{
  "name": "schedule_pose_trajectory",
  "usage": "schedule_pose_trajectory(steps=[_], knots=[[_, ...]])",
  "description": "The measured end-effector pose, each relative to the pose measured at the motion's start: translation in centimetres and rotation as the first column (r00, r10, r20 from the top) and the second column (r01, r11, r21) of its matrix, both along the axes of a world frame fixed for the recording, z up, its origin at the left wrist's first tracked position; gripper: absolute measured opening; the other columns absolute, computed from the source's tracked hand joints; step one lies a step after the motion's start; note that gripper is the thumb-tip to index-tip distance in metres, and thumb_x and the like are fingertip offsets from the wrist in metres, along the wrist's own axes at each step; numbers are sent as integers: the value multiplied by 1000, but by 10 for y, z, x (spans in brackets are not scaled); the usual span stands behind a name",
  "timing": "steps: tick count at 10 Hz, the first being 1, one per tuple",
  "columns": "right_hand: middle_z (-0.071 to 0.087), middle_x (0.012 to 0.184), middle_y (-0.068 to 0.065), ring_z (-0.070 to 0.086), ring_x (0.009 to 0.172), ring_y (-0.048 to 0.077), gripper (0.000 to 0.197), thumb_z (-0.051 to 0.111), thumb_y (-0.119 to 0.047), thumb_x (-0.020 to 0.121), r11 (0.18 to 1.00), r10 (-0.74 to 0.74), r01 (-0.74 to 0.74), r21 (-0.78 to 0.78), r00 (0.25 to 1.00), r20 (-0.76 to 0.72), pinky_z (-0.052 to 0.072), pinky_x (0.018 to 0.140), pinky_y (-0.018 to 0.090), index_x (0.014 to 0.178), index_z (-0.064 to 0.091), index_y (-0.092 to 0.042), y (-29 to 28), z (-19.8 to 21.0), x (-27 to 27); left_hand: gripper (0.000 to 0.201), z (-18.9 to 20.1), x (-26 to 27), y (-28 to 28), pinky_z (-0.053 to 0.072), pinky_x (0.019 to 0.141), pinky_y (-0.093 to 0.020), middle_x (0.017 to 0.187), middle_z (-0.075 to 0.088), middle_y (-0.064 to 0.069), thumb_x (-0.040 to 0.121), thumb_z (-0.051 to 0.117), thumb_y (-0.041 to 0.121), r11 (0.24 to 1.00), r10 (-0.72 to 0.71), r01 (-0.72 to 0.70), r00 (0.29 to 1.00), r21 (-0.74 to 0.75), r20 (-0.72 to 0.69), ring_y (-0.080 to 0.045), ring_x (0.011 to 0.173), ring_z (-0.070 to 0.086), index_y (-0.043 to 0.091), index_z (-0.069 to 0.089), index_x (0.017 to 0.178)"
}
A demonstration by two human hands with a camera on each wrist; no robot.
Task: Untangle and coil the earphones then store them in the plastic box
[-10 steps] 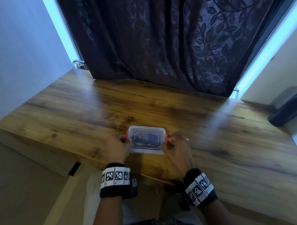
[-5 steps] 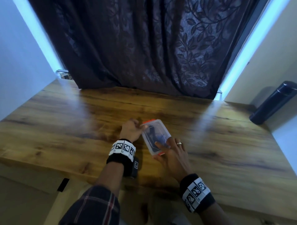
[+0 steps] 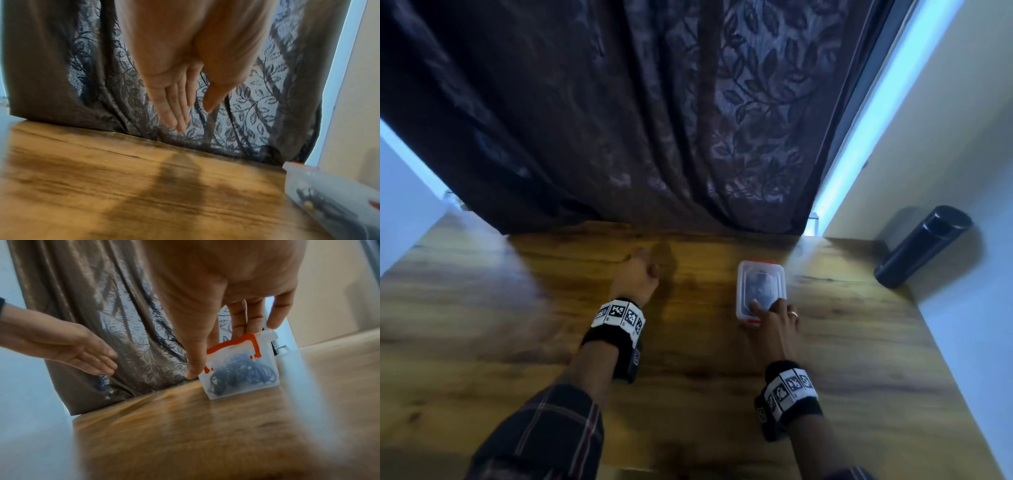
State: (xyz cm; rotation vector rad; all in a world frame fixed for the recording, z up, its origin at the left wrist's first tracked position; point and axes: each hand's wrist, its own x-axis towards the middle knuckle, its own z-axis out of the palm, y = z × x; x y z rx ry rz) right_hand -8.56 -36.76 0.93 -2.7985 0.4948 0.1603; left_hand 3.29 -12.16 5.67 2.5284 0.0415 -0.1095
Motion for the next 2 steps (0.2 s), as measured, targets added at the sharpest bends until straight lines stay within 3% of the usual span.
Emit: schedule_pose_trajectory(steps=[1, 2], knots=[[43, 134, 11, 42, 129, 34, 49, 64, -46, 91, 1000, 4, -5, -20, 999, -37, 36, 108, 43, 138, 55, -32, -2, 10, 6, 40, 14, 1, 2, 54, 75, -45, 116, 60, -18, 97, 48, 20, 995, -8, 0, 997, 101, 80, -40, 95, 63, 15, 42, 136], [44, 139, 13, 41, 133, 36, 46, 61, -46, 95, 1000, 25, -25, -8, 1000, 6, 35, 110, 45, 135, 56, -24, 2, 13, 21, 41, 12, 4, 11, 52, 72, -44, 124, 56, -19, 98, 48, 21, 993, 11, -27, 990, 114, 138, -41, 96, 62, 16, 40, 138]])
